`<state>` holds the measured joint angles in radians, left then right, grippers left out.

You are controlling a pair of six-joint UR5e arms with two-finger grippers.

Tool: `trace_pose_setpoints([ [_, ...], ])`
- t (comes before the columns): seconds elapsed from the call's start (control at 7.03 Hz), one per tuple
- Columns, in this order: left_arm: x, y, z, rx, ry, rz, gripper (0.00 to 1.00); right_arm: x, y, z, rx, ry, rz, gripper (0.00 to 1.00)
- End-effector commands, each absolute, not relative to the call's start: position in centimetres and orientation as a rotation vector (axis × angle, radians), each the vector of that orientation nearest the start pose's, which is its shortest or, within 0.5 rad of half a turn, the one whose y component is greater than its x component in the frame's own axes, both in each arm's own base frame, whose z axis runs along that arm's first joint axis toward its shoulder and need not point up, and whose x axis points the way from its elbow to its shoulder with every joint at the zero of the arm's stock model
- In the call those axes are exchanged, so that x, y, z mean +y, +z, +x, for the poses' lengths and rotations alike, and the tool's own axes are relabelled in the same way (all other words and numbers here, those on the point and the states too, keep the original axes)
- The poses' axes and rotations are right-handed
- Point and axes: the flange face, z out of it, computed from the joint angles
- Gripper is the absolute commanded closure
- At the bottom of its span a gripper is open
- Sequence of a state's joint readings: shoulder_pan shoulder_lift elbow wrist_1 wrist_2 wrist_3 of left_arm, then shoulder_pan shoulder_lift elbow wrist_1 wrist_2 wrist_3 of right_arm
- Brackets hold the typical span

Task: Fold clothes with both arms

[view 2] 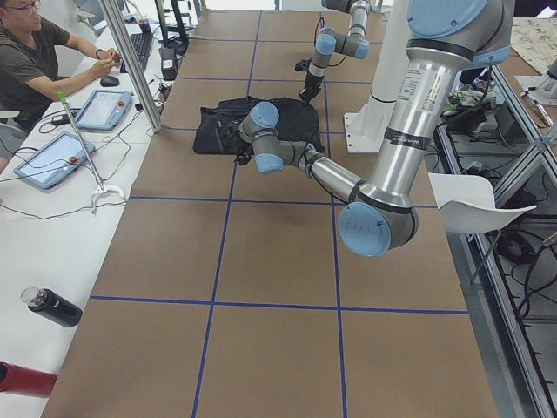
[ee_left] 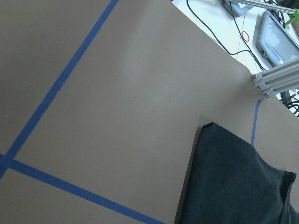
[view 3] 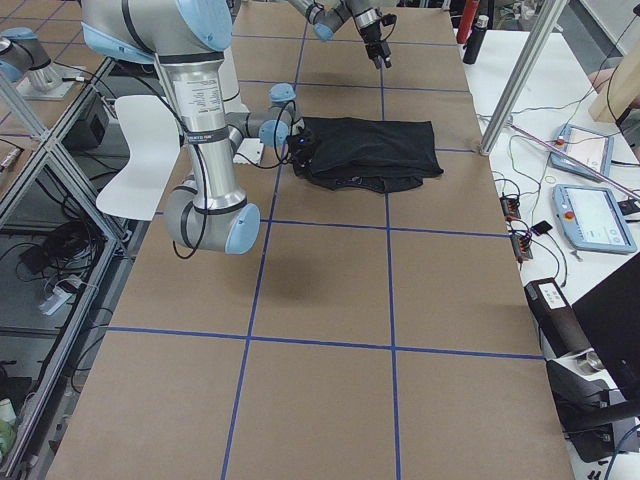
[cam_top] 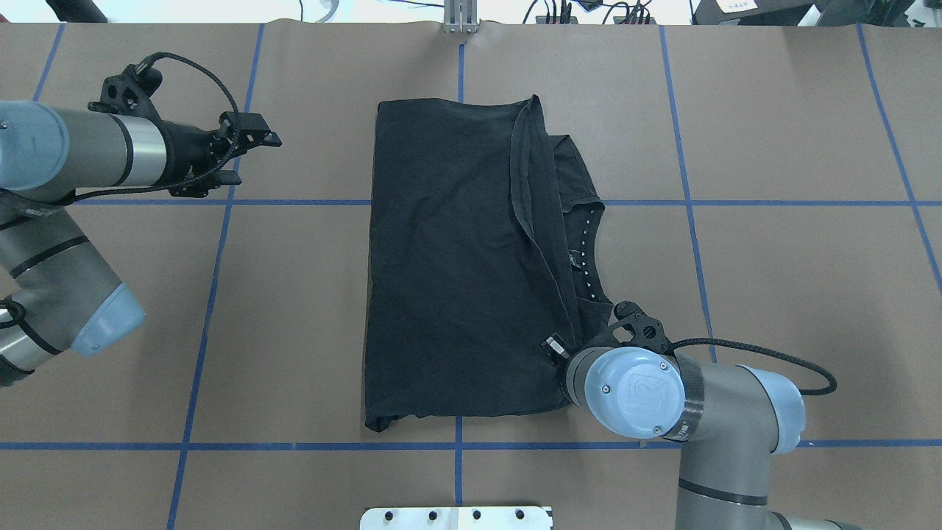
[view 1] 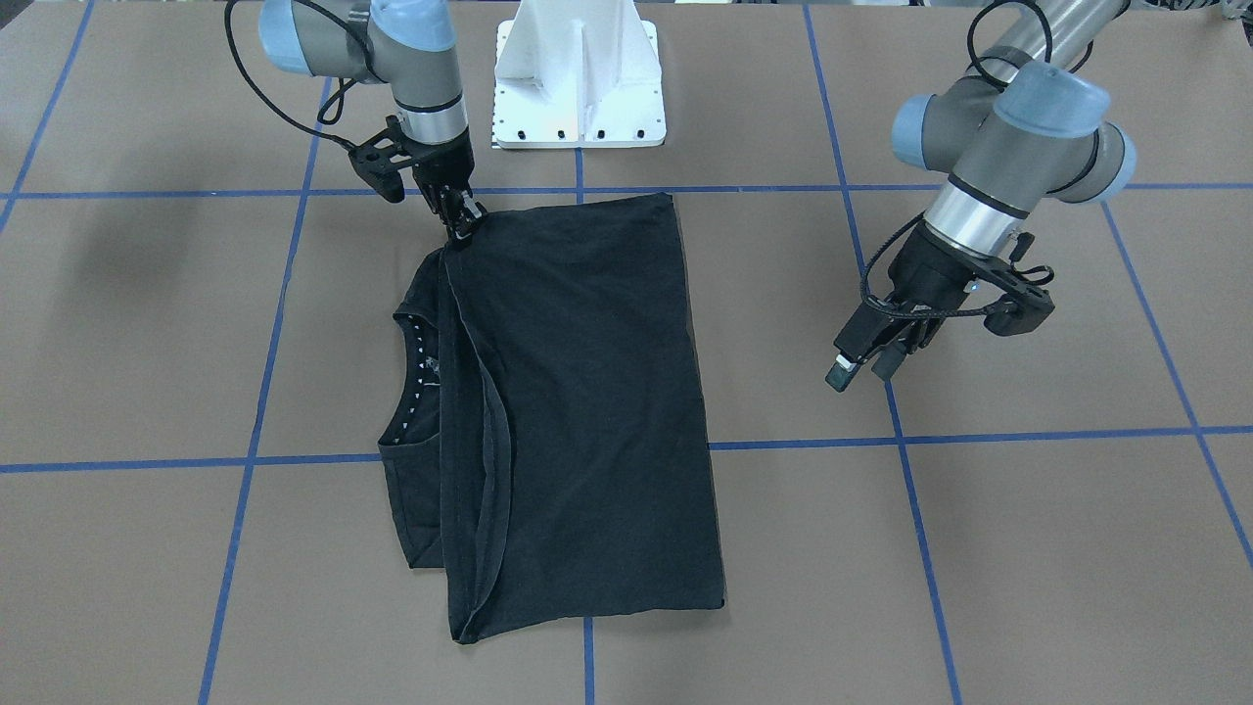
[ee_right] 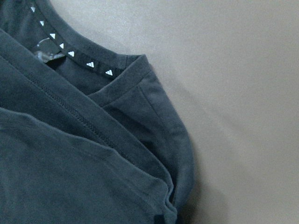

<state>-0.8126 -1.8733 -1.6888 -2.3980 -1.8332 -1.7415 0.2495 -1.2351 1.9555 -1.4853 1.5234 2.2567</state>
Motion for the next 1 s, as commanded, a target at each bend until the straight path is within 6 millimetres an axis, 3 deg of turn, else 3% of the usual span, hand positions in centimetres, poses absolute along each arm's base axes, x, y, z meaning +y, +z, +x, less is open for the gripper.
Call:
trace_pose_setpoints([
  [0.0,-48.8,32.3,35.9,1.345,-0.834,0.082,0.01,-27.2,29.2,-50.8,-0.848,0.888,-0.167,1.00],
  [0.28,-38.7,31.0,37.6,1.403,-0.929,-0.052,0.01,-26.7,29.5,-49.1,-0.847,0.879,-0.197,1.00],
  [0.85,-25.8,31.3,47.7,1.275,-1.012,-0.242,0.06,-26.7,29.5,-49.1,-0.847,0.879,-0.197,1.00],
])
